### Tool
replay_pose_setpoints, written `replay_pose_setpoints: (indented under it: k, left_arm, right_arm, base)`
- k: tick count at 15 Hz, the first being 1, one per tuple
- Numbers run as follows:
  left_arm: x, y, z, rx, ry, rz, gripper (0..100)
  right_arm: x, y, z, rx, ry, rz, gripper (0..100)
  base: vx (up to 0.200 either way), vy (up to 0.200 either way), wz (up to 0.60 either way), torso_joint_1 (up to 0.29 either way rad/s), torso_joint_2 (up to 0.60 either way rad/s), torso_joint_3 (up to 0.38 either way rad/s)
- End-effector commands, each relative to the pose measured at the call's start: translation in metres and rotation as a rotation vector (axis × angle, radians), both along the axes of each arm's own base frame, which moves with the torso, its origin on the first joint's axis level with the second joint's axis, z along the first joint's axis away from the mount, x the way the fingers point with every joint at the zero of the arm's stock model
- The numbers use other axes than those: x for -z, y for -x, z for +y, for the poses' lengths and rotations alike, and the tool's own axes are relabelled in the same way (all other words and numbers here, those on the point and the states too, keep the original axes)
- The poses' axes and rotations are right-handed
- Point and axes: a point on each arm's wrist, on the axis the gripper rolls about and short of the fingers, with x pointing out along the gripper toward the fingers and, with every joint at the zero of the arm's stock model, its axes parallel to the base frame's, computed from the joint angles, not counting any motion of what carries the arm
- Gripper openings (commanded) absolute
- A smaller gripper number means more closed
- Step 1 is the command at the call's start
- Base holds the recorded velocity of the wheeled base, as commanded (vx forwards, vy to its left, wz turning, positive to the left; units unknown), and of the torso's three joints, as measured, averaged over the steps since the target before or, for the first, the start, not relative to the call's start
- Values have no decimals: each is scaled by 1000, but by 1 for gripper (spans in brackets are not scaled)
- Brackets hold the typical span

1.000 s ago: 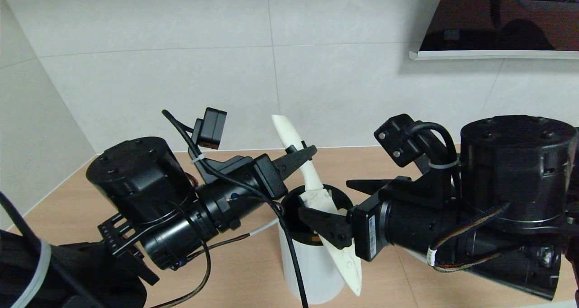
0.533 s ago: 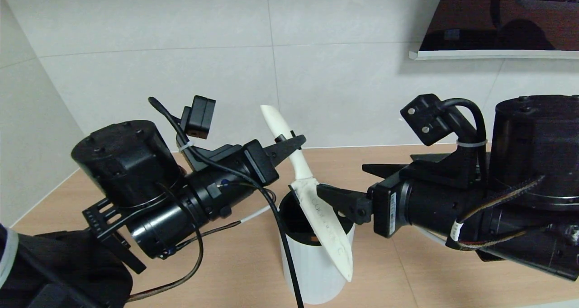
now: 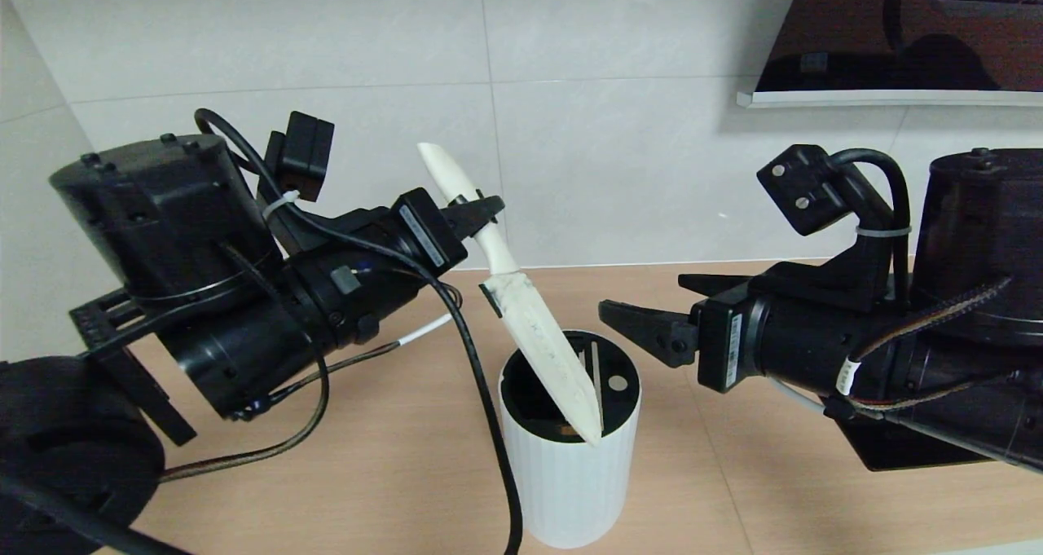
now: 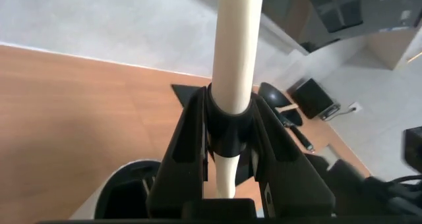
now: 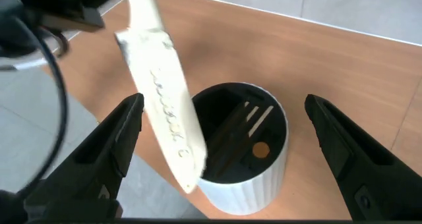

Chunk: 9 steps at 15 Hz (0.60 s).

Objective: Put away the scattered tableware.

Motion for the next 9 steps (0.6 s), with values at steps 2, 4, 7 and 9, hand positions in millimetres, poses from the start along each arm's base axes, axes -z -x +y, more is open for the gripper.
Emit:
replay_pose_setpoints:
  k: [2,4,7,9]
  left_arm:
    - [-39,14,14,-29,28,-37,0]
    - [-53,10,13,-74,36,-44,0]
    - [-53,4,10,-157,-139,-87,0]
    - [-47,-1,7,-306,-252,-101,0]
  right_arm:
    - [0,-2,-2,10,-1,-1,100]
    - [0,-4,-3,19,1,1,100]
    - [-1,-9,-10,48,-2,-3,100]
    - [-6,-11,-17,70,-15,-18,100]
  base:
    - [0,0,0,0,0,0]
    - [0,0,0,0,0,0]
    - [0,0,0,0,0,0]
    - [0,0,0,0,0,0]
